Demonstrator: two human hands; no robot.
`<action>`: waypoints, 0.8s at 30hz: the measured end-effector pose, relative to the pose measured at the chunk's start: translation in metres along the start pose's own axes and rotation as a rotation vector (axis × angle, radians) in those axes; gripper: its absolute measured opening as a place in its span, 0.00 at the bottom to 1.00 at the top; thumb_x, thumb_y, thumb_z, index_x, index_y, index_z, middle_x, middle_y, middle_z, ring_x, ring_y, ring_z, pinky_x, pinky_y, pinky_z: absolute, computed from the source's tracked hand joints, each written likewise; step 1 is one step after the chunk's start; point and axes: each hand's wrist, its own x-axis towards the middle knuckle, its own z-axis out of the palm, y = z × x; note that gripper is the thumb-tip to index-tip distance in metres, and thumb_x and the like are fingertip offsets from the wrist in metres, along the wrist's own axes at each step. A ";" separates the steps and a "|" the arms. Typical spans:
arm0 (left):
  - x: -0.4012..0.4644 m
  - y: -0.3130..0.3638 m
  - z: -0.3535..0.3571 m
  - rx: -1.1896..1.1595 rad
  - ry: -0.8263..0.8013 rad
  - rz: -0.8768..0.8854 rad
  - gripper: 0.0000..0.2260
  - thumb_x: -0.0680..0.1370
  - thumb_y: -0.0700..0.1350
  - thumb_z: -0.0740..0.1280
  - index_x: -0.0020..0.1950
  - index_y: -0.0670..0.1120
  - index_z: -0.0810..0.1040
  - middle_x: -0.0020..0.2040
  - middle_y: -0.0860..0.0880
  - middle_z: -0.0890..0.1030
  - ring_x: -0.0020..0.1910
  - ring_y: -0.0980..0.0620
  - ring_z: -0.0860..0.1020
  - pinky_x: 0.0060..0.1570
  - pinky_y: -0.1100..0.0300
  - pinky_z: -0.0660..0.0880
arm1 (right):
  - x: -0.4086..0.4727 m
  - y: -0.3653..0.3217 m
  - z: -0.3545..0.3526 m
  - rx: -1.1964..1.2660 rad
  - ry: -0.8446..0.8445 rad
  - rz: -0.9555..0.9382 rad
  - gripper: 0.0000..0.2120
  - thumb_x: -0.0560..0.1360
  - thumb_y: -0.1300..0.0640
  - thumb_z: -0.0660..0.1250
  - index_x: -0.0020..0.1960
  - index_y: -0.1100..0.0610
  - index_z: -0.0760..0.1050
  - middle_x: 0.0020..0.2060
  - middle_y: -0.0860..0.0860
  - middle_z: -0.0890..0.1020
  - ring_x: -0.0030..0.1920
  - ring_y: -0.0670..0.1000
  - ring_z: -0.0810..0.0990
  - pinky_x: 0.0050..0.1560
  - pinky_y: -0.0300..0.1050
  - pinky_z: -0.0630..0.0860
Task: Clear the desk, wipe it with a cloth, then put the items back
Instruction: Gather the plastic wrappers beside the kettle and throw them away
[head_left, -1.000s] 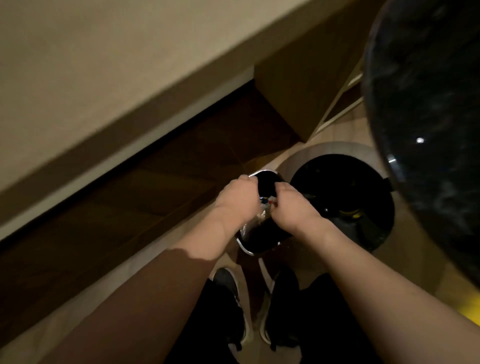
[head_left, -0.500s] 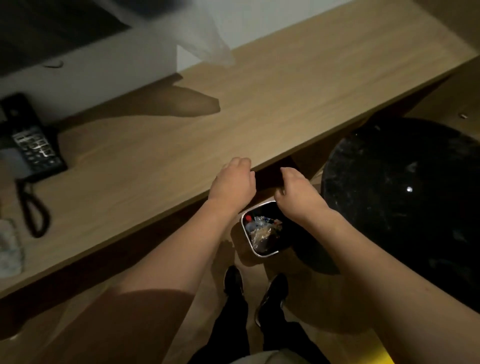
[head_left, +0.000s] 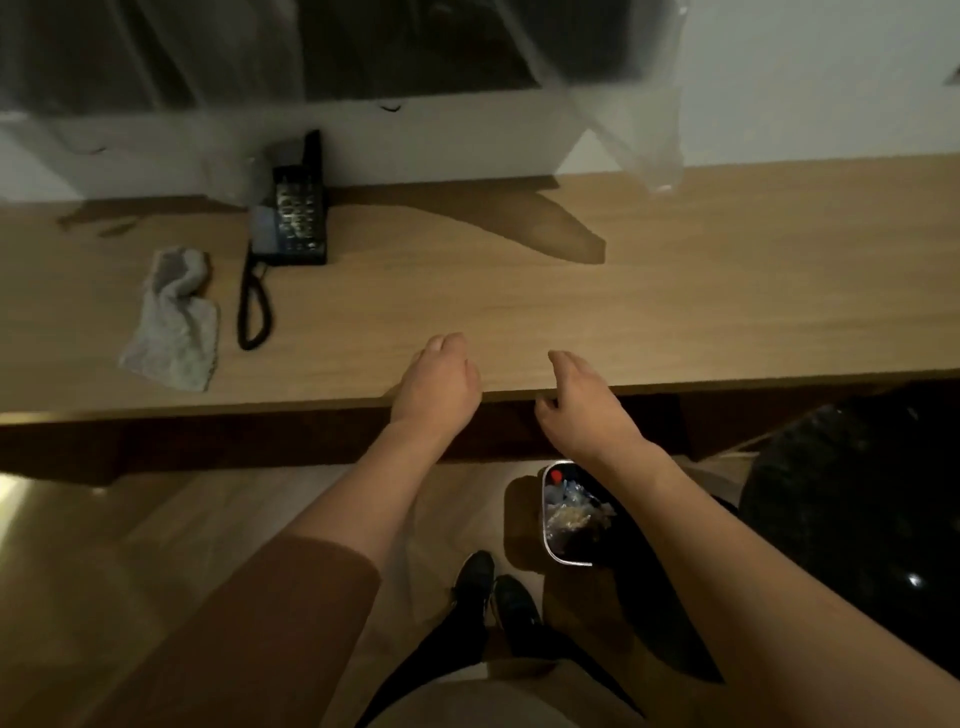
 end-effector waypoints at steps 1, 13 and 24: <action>-0.008 -0.011 -0.007 -0.013 0.031 -0.053 0.17 0.85 0.45 0.57 0.72 0.43 0.71 0.69 0.45 0.75 0.64 0.47 0.75 0.57 0.59 0.69 | 0.003 -0.010 0.003 -0.015 -0.028 -0.044 0.31 0.81 0.56 0.62 0.80 0.59 0.53 0.78 0.55 0.59 0.78 0.54 0.57 0.75 0.47 0.57; -0.143 -0.141 -0.089 -0.072 0.395 -0.600 0.19 0.85 0.46 0.59 0.74 0.42 0.70 0.71 0.43 0.74 0.68 0.45 0.74 0.66 0.54 0.70 | -0.011 -0.171 0.085 -0.184 -0.315 -0.546 0.30 0.82 0.55 0.61 0.80 0.58 0.54 0.78 0.55 0.59 0.78 0.54 0.58 0.75 0.47 0.56; -0.295 -0.270 -0.146 -0.129 0.676 -0.918 0.18 0.84 0.45 0.59 0.72 0.40 0.72 0.67 0.41 0.76 0.66 0.45 0.74 0.65 0.56 0.68 | -0.090 -0.329 0.210 -0.240 -0.516 -0.867 0.28 0.80 0.58 0.61 0.78 0.53 0.58 0.77 0.50 0.62 0.77 0.51 0.60 0.71 0.44 0.60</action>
